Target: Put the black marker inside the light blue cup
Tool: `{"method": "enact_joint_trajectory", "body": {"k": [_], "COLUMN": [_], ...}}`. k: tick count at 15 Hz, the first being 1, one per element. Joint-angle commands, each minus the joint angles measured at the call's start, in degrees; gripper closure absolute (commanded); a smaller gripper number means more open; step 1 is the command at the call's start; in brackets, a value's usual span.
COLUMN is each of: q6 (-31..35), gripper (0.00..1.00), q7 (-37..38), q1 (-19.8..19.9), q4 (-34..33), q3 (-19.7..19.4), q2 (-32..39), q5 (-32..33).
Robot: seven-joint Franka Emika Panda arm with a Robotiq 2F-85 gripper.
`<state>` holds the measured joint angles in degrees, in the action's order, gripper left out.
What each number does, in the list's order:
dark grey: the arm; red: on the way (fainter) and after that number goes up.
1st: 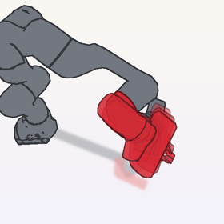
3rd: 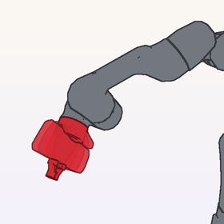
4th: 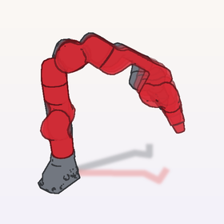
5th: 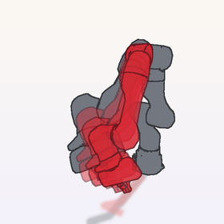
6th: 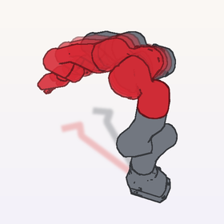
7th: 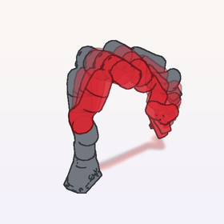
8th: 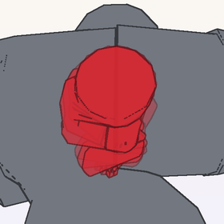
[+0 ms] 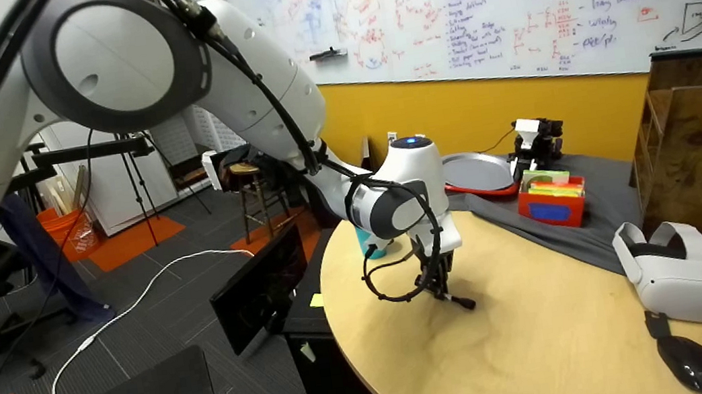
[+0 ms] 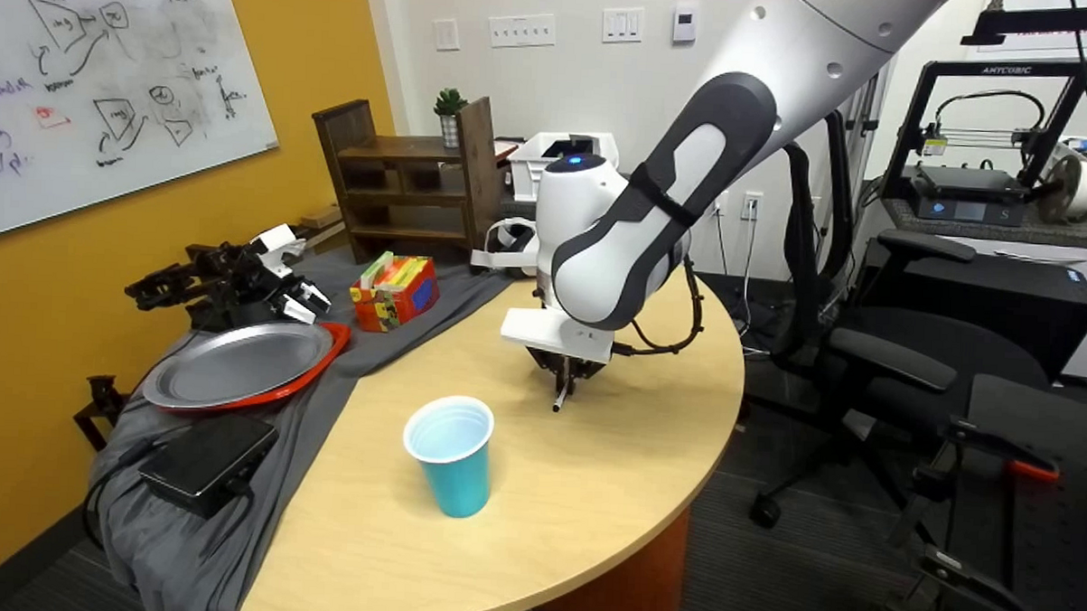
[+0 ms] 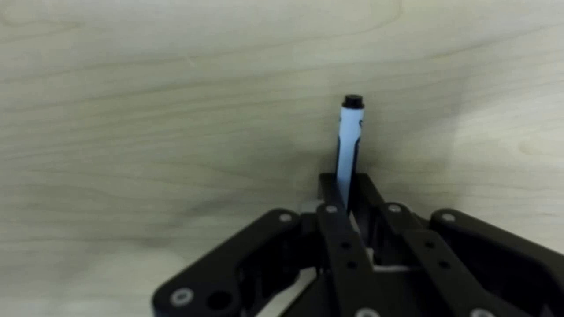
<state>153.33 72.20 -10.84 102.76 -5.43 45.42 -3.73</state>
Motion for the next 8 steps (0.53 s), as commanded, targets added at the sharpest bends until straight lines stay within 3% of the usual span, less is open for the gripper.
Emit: {"method": "enact_joint_trajectory", "body": {"k": [1,8], "q6": [-2.2,1.4], "gripper": [1.0,0.97], "q7": [-1.9,2.2], "q1": [0.6,-5.5], "q4": [-2.0,1.4], "q3": [0.5,-5.2], "q2": [0.8,-1.9], "q5": [-1.2,2.4]}}
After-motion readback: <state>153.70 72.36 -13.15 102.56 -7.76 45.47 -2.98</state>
